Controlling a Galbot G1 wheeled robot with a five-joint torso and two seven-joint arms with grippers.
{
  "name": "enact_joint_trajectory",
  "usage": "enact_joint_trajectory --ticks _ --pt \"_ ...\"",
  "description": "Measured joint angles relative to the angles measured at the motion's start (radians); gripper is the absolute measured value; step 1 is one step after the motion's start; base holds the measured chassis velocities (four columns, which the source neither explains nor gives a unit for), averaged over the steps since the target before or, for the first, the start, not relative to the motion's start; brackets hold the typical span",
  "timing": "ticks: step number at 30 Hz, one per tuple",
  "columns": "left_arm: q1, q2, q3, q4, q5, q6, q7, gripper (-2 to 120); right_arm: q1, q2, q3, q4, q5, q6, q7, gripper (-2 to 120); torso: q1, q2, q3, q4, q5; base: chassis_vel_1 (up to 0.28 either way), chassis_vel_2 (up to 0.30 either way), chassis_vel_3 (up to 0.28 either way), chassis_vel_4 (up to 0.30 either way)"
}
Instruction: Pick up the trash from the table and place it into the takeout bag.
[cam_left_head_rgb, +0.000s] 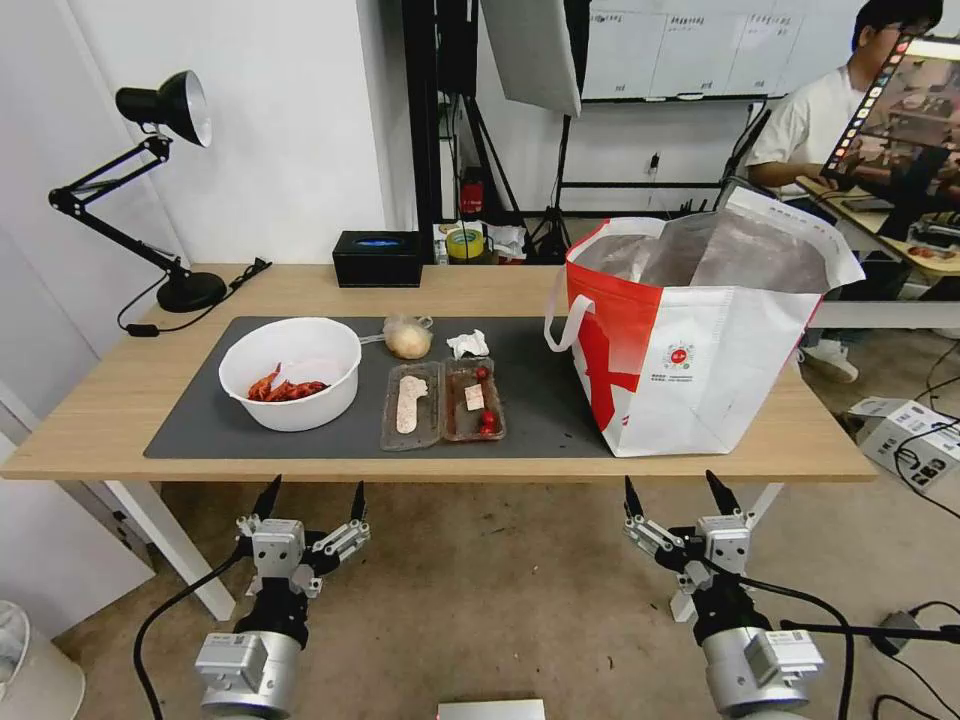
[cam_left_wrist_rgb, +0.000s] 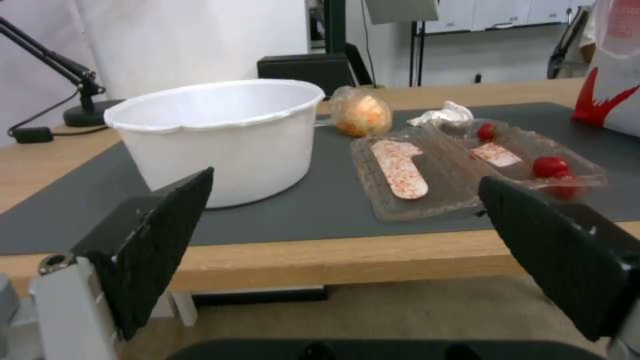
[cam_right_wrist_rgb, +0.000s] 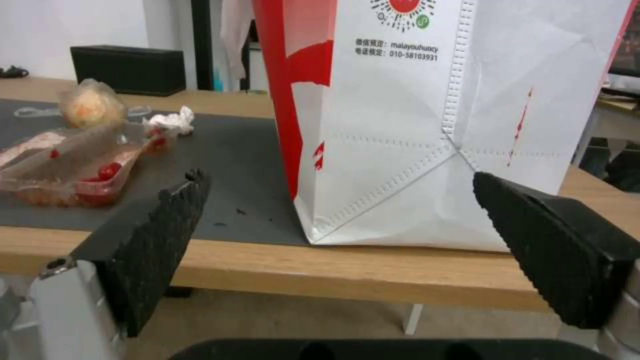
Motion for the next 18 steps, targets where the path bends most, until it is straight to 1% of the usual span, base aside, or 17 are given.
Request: enact_joint_trajectory --ticks 18 --pt "0.000 0.000 0.000 0.000 0.000 0.000 0.000 100 0.000 0.000 0.000 0.000 0.000 0.000 0.000 100 0.000 0.000 0.000 0.0000 0.0000 0.000 0.000 0.000 0.000"
